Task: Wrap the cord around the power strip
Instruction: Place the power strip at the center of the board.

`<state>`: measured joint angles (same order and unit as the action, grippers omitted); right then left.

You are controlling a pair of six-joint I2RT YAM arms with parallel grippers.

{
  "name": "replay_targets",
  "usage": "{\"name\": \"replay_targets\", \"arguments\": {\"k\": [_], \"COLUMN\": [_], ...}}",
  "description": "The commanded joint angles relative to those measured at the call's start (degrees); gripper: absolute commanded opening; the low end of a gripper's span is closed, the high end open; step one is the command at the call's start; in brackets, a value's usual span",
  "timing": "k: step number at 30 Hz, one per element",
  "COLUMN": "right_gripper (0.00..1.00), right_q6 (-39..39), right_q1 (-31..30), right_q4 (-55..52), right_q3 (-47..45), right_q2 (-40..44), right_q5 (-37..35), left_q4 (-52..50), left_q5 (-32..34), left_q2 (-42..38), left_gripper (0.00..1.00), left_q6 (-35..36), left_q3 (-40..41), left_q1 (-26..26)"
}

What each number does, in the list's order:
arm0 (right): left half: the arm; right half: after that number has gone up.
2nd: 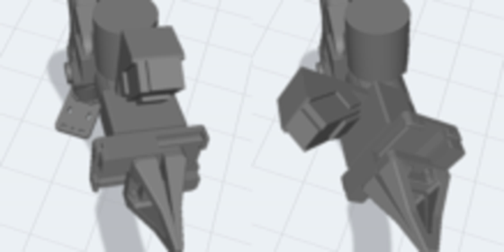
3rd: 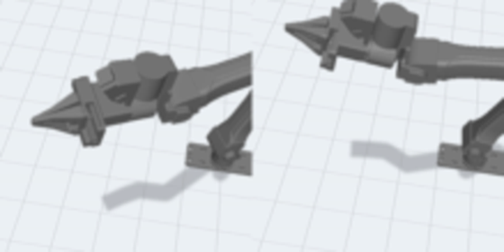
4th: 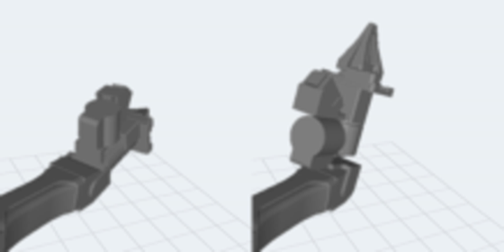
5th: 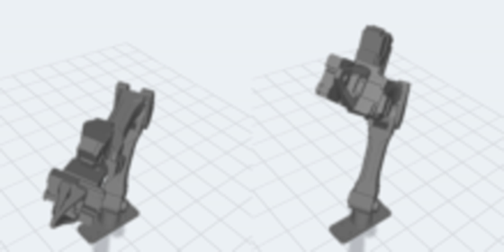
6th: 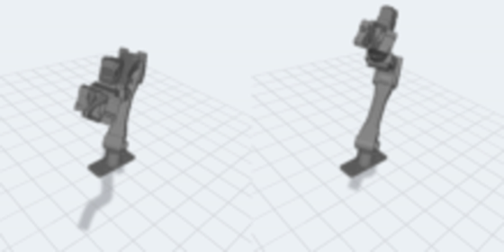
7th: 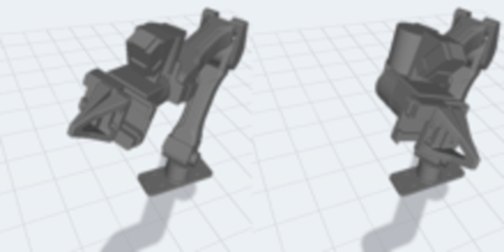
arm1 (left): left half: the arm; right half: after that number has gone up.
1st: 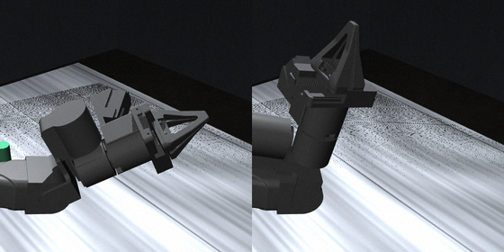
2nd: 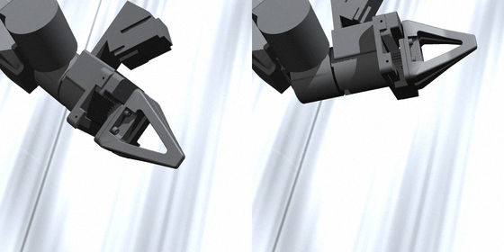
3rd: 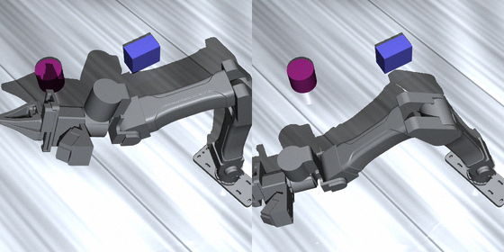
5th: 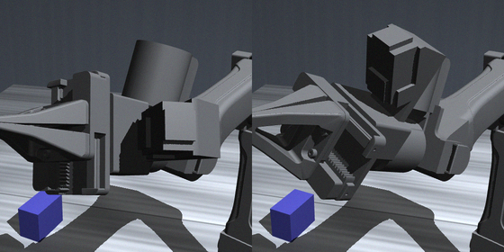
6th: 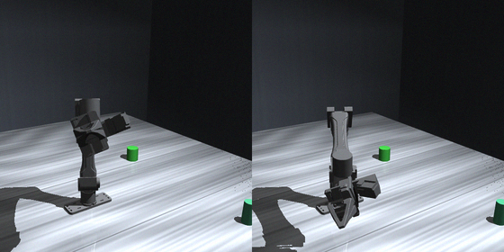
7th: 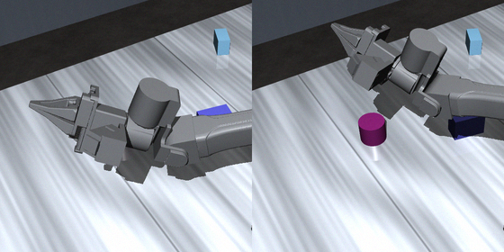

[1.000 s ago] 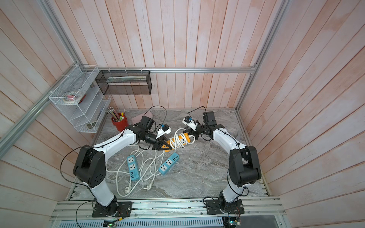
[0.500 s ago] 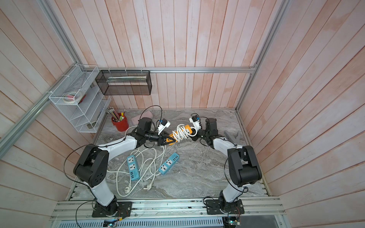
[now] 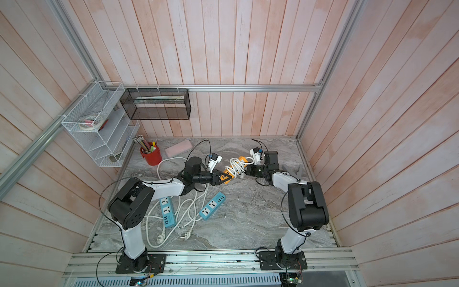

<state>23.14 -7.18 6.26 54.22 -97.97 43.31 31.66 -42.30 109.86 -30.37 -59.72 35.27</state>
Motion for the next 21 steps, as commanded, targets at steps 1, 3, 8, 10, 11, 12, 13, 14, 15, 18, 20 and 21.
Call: {"name": "replay_targets", "arguments": {"k": [1,3,8,10,11,12,13,14,15,18,20,21], "right_gripper": [0.14,0.14,0.19,0.24,0.25,0.26,0.26,0.28,0.29,0.37,0.43,0.46], "right_q6": [-0.97,-1.53,-1.41,-1.8,-2.03,-2.04,-1.95,-1.75,-1.69,-1.73,-2.21,-2.81], "right_q1": [3.99,4.46,5.03,4.99,5.04,5.14,5.11,5.2,5.23,5.22,5.33,5.3], "right_q4": [-11.67,-14.6,-21.42,-24.83,-26.01,-27.11,-27.66,-28.15,-28.44,-28.92,-29.18,-29.16], "right_q3": [-0.07,0.17,3.21,5.58,6.45,7.11,7.55,7.87,8.07,8.59,8.63,8.67], "right_q2": [2.22,1.79,-1.97,-4.36,-5.37,-6.24,-6.79,-7.28,-7.7,-7.49,-6.67,-6.17], "right_q5": [-7.91,-11.14,-18.43,-22.76,-24.75,-26.8,-28.23,-29.23,-29.78,-30.23,-29.14,-27.64], "left_q4": [4.79,5.67,0.68,-3.25,-5.2,-6.78,-7.7,-8.75,-9.26,-10.17,-10.46,-10.91], "left_q5": [15.99,17.87,25.17,27.71,28.37,29.03,29.69,30.16,30.1,30.57,30.14,30.01], "left_q2": [3.58,5.1,6.92,7.59,8.07,8.57,9.0,9.7,10.49,11.83,12.88,13.51], "left_gripper": [0.0,0.0,0.0,0.0,0.0,0.0,0.0,0.0,0.0,0.0,0.0,0.0], "left_q6": [-12.65,-14.82,-16.09,-17.39,-17.68,-18.21,-19.13,-20.3,-21.0,-22.51,-23.12,-23.27], "left_q3": [3.39,3.14,0.05,-1.6,-2.37,-2.87,-3.03,-3.14,-3.3,-3.47,-3.85,-4.45], "left_q1": [-0.95,0.97,5.82,7.4,7.99,8.66,9.06,9.36,9.44,9.47,9.47,9.47]}}
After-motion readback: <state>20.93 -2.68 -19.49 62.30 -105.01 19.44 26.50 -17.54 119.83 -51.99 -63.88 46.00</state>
